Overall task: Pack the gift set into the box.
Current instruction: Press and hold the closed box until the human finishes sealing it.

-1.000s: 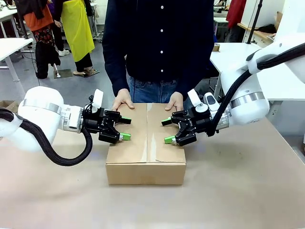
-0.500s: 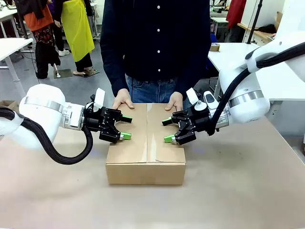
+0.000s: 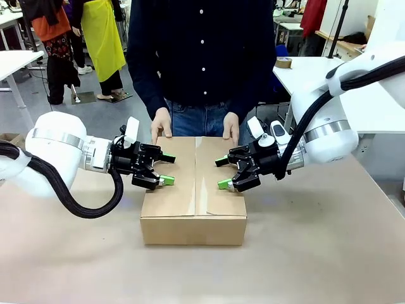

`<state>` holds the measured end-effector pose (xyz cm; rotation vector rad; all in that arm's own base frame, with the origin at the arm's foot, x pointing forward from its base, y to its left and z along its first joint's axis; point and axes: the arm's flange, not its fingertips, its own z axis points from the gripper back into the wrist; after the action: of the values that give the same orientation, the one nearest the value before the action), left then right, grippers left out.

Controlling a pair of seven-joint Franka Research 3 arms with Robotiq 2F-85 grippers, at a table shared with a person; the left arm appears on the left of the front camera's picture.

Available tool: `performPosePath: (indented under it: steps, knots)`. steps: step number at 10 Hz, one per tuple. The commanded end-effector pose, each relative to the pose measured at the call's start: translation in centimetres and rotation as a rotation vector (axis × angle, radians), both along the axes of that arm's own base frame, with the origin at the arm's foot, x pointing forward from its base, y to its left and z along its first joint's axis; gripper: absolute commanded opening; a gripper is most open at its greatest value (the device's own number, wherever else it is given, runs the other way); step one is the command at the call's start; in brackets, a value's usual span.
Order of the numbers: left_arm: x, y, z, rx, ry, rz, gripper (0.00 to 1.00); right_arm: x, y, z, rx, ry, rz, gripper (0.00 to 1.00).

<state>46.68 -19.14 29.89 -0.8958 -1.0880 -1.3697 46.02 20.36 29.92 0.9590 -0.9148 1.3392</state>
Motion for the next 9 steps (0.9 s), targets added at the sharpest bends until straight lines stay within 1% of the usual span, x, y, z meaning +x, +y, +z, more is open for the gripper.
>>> performPosePath:
  steps: [1, 9]
  knots:
    - [-0.11, 0.02, -0.27, 0.002, 0.009, 0.001, 1.0, -0.04, -0.04, -0.23, -0.002, -0.002, -0.003, 1.0]
    - [-0.11, 0.02, -0.27, 0.002, 0.009, 0.001, 1.0, -0.04, -0.04, -0.23, -0.002, -0.002, -0.003, 1.0]
